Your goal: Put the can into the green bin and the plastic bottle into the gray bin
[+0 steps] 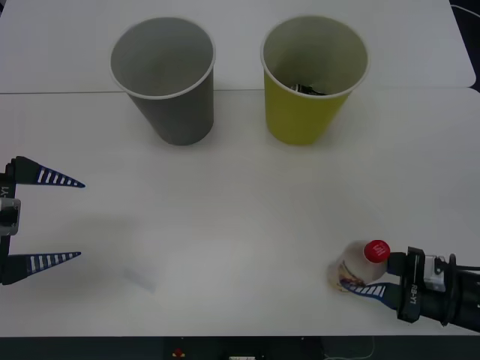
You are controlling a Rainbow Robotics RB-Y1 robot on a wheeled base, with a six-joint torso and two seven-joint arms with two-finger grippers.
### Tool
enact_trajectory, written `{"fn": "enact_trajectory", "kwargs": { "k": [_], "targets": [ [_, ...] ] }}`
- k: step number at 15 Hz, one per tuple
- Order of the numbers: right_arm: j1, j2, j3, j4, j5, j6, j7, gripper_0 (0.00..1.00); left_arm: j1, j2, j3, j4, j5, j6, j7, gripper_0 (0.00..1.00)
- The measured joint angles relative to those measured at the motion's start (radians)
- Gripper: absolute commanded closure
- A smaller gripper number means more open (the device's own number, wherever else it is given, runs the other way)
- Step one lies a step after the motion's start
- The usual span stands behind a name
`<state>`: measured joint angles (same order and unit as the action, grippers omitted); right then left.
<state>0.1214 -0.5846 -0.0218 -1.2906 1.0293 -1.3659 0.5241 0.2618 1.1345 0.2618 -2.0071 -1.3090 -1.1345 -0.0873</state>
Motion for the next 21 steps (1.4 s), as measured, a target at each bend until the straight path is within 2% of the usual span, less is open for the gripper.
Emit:
{"fn": "enact_trajectory", "kwargs": {
  "k": [3,8,10,14,17,21],
  "targets": [
    [0.031,-0.023,0.007,-0.106,-0.009,0.046,-0.125,1.0,0.0,0.0,0.0,0.0,0.0,0.0,0.0,0.0],
    [0.149,-0.081,0.039,-0.444,-0.009,0.271,-0.411,1.0,0.0,0.0,0.0,0.0,0.0,0.0,0.0,0.0],
    [0.17,-0.104,0.045,-0.538,-0.009,0.331,-0.514,1.0,0.0,0.0,0.0,0.0,0.0,0.0,0.0,0.0],
    [0.169,-0.15,0.046,-0.696,-0.005,0.424,-0.749,1.0,0.0,0.0,0.0,0.0,0.0,0.0,0.0,0.0],
    [0.156,-0.202,0.043,-0.847,0.041,0.548,-0.979,1.0,0.0,0.0,0.0,0.0,0.0,0.0,0.0,0.0],
    [0.047,-0.239,0.03,-0.911,0.071,0.584,-1.25,1.0,0.0,0.0,0.0,0.0,0.0,0.0,0.0,0.0]
  ]
}}
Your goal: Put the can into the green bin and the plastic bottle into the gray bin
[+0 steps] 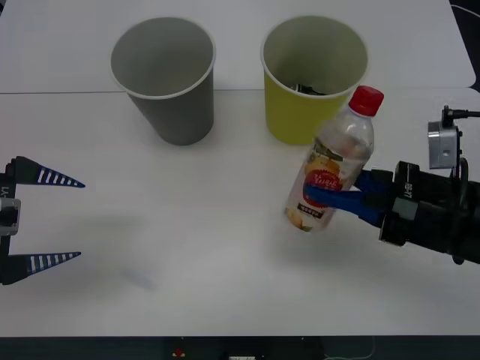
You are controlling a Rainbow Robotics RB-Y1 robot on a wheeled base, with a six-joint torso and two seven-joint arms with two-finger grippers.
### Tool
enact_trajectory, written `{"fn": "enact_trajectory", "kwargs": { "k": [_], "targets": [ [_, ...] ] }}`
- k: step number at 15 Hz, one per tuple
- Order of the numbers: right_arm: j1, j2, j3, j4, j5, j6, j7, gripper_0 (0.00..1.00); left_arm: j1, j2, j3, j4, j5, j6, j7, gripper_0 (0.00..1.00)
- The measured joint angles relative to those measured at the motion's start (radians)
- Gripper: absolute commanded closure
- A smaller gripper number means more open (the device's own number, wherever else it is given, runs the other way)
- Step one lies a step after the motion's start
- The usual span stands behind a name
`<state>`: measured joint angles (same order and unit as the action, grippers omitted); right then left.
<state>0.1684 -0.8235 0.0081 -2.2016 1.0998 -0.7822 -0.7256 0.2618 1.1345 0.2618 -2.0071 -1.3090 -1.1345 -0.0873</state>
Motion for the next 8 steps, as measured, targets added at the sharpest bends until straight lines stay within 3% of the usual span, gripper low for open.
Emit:
{"fn": "enact_trajectory", "kwargs": {
  "k": [4,8],
  "targets": [
    [-0.137,-0.039,0.0,-0.033,0.046,0.029,-0.262,1.0,0.0,0.0,0.0,0.0,0.0,0.0,0.0,0.0],
    [-0.267,-0.043,-0.001,-0.075,0.266,0.034,-0.583,1.0,0.0,0.0,0.0,0.0,0.0,0.0,0.0,0.0]
  ]
}}
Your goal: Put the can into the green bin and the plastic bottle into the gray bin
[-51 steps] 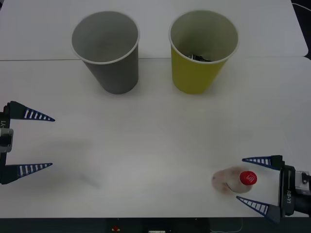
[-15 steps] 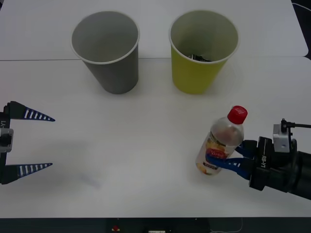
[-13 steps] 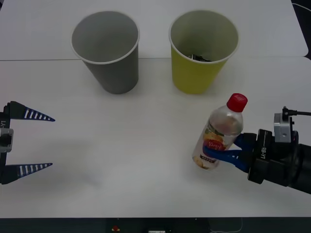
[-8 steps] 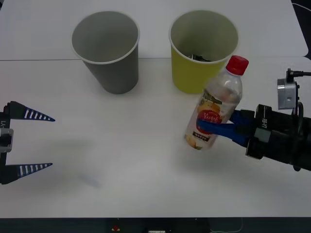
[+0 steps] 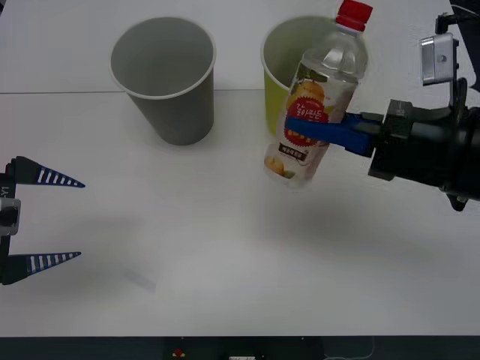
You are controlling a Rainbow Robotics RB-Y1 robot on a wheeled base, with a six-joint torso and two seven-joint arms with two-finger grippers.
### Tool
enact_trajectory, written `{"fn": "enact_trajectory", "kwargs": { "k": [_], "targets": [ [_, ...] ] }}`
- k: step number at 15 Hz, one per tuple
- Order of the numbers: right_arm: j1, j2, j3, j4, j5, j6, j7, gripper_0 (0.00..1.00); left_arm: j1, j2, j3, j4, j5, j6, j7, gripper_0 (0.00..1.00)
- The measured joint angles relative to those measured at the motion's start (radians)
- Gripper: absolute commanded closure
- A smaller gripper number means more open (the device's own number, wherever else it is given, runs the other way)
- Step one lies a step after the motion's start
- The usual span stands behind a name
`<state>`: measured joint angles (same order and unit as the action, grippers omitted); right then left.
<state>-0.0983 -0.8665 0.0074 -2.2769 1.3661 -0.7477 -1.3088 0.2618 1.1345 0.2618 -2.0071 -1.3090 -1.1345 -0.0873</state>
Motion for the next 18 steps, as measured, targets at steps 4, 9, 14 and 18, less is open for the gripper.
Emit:
{"fn": "enact_trajectory", "kwargs": {
  "k": [4,9,14,18],
  "targets": [
    [-0.139,0.027,0.002,0.03,0.137,-0.11,-0.095,1.0,0.0,0.0,0.0,0.0,0.0,0.0,0.0,0.0],
    [-0.375,0.128,0.02,0.144,0.219,-0.321,-0.096,1.0,0.0,0.0,0.0,0.0,0.0,0.0,0.0,0.0],
    [-0.621,0.281,0.072,0.302,0.416,-0.499,-0.101,1.0,0.0,0.0,0.0,0.0,0.0,0.0,0.0,0.0],
    [-0.782,0.412,0.126,0.468,0.582,-0.513,-0.102,1.0,0.0,0.0,0.0,0.0,0.0,0.0,0.0,0.0]
  ]
}}
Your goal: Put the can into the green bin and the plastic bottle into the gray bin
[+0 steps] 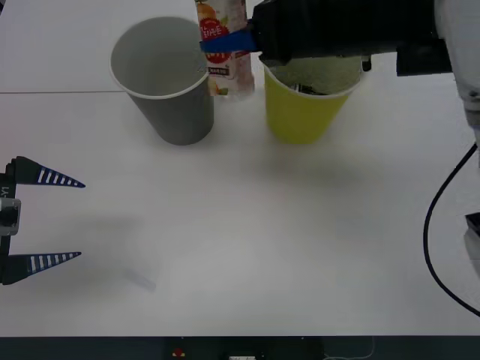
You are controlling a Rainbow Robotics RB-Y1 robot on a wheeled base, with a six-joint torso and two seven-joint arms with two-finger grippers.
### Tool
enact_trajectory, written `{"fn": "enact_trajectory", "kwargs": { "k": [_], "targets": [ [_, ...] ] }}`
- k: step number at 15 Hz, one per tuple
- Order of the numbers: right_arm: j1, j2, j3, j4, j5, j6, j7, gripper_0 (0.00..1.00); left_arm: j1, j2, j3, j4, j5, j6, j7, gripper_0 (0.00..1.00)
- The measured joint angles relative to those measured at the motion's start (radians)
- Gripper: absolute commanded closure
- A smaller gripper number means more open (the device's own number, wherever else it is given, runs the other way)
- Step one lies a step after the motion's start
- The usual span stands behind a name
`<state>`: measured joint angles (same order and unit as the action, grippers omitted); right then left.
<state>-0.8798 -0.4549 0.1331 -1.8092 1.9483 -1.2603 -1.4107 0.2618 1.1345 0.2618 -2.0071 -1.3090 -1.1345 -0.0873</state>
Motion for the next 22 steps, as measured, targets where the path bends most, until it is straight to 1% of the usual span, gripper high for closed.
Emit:
{"fn": "enact_trajectory", "kwargs": {
  "k": [2,6,8,10,12,13,16,17,18,19,20,21,22],
  "targets": [
    [-0.088,0.059,0.024,0.097,0.073,0.0,0.001,1.0,0.0,0.0,0.0,0.0,0.0,0.0,0.0,0.0],
    [-0.237,0.165,0.055,0.275,0.194,0.004,0.001,1.0,0.0,0.0,0.0,0.0,0.0,0.0,0.0,0.0],
    [-0.29,0.203,0.089,0.359,0.232,0.053,0.001,1.0,0.0,0.0,0.0,0.0,0.0,0.0,0.0,0.0],
    [-0.313,0.22,0.14,0.434,0.245,0.149,0.001,1.0,0.0,0.0,0.0,0.0,0.0,0.0,0.0,0.0],
    [-0.322,0.223,0.211,0.503,0.259,0.271,0.001,1.0,0.0,0.0,0.0,0.0,0.0,0.0,0.0,0.0],
    [-0.327,0.223,0.238,0.529,0.262,0.313,0.004,1.0,0.0,0.0,0.0,0.0,0.0,0.0,0.0,0.0],
    [-0.331,0.223,0.267,0.57,0.267,0.367,0.026,1.0,0.0,0.0,0.0,0.0,0.0,0.0,0.0,0.0],
    [-0.331,0.223,0.267,0.571,0.268,0.369,0.027,0.96,0.0,0.0,0.0,0.0,0.0,0.0,0.0,0.0],
    [-0.331,0.223,0.267,0.571,0.269,0.371,0.027,0.84,0.0,0.0,0.0,0.0,0.0,0.0,0.0,0.0],
    [-0.331,0.223,0.266,0.571,0.271,0.378,0.027,0.6,0.0,0.0,0.0,0.0,0.0,0.0,0.0,0.0],
    [-0.331,0.223,0.266,0.571,0.274,0.386,0.027,0.32,0.0,0.0,0.0,0.0,0.0,0.0,0.0,0.0],
    [-0.33,0.224,0.267,0.571,0.275,0.393,0.033,0.05,0.0,0.0,0.0,0.0,0.0,0.0,0.0,0.0],
    [-0.329,0.224,0.267,0.571,0.275,0.403,0.042,0.0,0.0,0.0,0.0,0.0,0.0,0.0,0.0,0.0]
  ]
}}
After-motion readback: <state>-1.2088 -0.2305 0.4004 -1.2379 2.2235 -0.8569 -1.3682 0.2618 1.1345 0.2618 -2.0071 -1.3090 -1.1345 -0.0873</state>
